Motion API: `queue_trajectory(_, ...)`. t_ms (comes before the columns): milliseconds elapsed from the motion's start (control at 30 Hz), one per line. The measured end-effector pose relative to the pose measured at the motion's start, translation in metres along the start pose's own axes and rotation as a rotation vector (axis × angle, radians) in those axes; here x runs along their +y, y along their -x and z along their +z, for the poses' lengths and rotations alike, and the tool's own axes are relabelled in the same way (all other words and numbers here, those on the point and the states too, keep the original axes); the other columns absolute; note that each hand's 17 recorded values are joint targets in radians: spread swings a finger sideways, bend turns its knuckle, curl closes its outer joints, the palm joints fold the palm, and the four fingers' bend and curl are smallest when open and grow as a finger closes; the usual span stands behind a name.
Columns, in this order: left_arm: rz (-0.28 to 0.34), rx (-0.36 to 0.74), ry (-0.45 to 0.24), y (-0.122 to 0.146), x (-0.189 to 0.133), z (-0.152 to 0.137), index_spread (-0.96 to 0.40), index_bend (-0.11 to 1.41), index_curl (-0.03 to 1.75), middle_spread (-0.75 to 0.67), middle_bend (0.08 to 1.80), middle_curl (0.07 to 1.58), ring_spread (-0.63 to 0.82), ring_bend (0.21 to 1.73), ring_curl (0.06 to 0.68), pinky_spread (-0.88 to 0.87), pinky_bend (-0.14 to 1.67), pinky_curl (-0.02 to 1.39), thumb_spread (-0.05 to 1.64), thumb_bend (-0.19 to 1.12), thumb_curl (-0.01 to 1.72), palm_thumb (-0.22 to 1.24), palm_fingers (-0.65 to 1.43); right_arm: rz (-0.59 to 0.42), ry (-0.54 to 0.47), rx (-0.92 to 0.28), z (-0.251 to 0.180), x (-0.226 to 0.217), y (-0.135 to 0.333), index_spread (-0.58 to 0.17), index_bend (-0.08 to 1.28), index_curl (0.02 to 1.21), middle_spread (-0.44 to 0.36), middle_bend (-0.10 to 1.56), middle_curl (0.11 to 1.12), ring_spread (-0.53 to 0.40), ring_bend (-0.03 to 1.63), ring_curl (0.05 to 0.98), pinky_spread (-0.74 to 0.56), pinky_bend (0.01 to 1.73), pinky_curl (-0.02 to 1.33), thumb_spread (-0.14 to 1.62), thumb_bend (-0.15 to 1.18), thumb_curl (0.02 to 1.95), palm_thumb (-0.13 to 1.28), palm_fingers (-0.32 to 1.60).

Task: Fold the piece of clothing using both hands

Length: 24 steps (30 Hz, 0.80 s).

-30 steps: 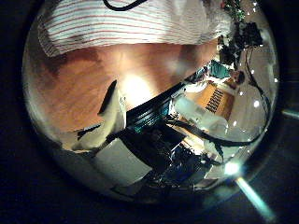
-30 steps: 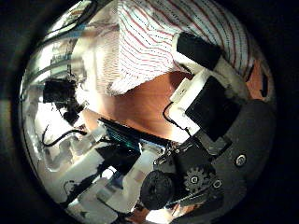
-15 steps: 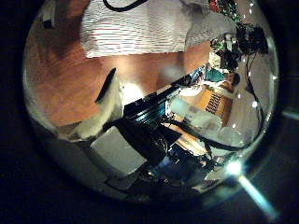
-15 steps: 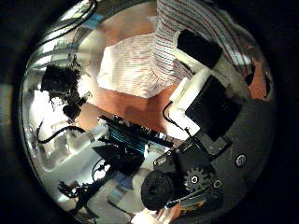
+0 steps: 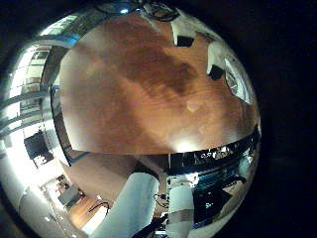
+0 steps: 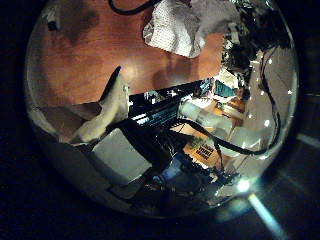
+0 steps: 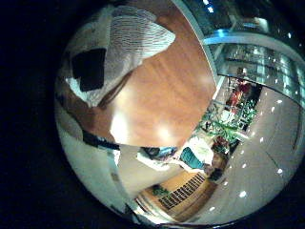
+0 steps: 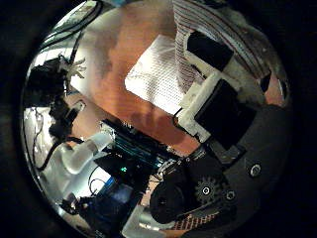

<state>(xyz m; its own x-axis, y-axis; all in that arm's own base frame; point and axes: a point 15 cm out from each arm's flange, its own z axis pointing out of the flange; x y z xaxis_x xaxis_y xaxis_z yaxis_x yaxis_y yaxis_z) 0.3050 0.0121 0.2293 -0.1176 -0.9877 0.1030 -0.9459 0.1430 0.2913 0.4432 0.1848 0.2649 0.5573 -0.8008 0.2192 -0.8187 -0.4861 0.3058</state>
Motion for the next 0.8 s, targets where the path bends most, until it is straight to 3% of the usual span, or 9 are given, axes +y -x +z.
queue_trajectory(133,-0.009,0.004,-0.006,0.007,0.008,0.0,-0.07,0.19,0.47,-0.03,0.31,0.49,-0.08,0.75,0.294,0.03,0.28,0.49,1.17,-0.02,0.37,0.56,0.35,-0.061,0.06,0.022,0.013,-0.027,0.038,-0.336,0.91,1.0,-0.137,1.27,0.78,-0.219,1.35,0.735,-0.23,1.17,1.0,1.17,-0.02,0.78,0.88,1.07)
queue_trajectory(233,-0.024,0.012,-0.01,0.013,0.015,0.002,-0.07,0.19,0.47,-0.03,0.31,0.5,-0.08,0.74,0.294,0.03,0.28,0.49,1.16,-0.02,0.37,0.56,0.35,-0.09,0.09,0.032,0.018,-0.031,0.054,-0.358,0.73,0.96,-0.153,1.16,0.74,-0.225,1.33,0.708,-0.27,1.16,0.95,1.2,-0.03,0.75,0.81,0.95)
queue_trajectory(267,-0.023,0.011,-0.012,0.013,0.015,0.002,-0.07,0.19,0.47,-0.03,0.31,0.5,-0.08,0.74,0.295,0.03,0.28,0.49,1.17,-0.02,0.37,0.57,0.35,-0.092,0.093,0.034,0.019,-0.031,0.055,-0.362,0.63,0.95,-0.164,1.1,0.73,-0.235,1.34,0.703,-0.31,1.18,0.94,1.2,-0.03,0.73,0.79,0.84)
queue_trajectory(333,-0.023,0.013,-0.008,0.013,0.016,0.003,-0.07,0.19,0.48,-0.02,0.31,0.51,-0.08,0.74,0.295,0.03,0.28,0.49,1.17,-0.02,0.37,0.57,0.35,-0.098,0.084,0.031,0.015,-0.029,0.056,-0.374,0.26,0.85,-0.188,0.89,0.67,-0.255,1.39,0.7,-0.38,1.3,0.92,1.22,-0.03,0.7,0.75,0.42)
queue_trajectory(400,-0.025,0.015,-0.002,0.013,0.016,0.006,-0.07,0.19,0.48,-0.02,0.3,0.51,-0.08,0.74,0.296,0.03,0.28,0.49,1.17,-0.02,0.37,0.57,0.35,-0.097,0.069,0.024,0.007,-0.027,0.054,-0.402,0.09,0.72,-0.165,0.71,0.61,-0.256,1.33,0.66,-0.39,1.35,0.88,1.23,-0.02,0.68,0.73,0.16)
queue_trajectory(500,-0.026,0.017,0.004,0.013,0.016,0.008,-0.07,0.19,0.48,-0.02,0.3,0.52,-0.08,0.74,0.296,0.03,0.29,0.49,1.17,-0.02,0.37,0.57,0.35,-0.081,0.031,0.012,-0.01,-0.017,0.043,-0.447,0.12,0.58,-0.115,0.49,0.5,-0.184,1.17,0.578,-0.26,1.24,0.84,1.23,-0.03,0.63,0.69,-0.14)
queue_trajectory(633,-0.024,0.017,0.004,0.009,0.014,0.007,-0.07,0.19,0.49,-0.02,0.29,0.52,-0.08,0.75,0.298,0.03,0.29,0.49,1.17,-0.02,0.37,0.57,0.35,-0.064,-0.002,-0.004,-0.026,0.009,0.025,-0.475,0.11,0.46,-0.084,0.34,0.42,-0.075,1.02,0.483,-0.09,1.13,0.77,1.23,-0.03,0.58,0.64,-0.16)
queue_trajectory(800,-0.01,0.004,0.005,-0.006,0.013,0.0,-0.07,0.19,0.5,-0.02,0.28,0.53,-0.07,0.74,0.297,0.03,0.3,0.49,1.17,-0.02,0.37,0.57,0.35,0.01,-0.082,-0.093,-0.048,0.049,-0.01,-0.451,0.13,0.37,-0.061,0.3,0.39,-0.029,0.94,0.426,0.05,1.03,0.7,1.23,-0.01,0.54,0.65,-0.06)
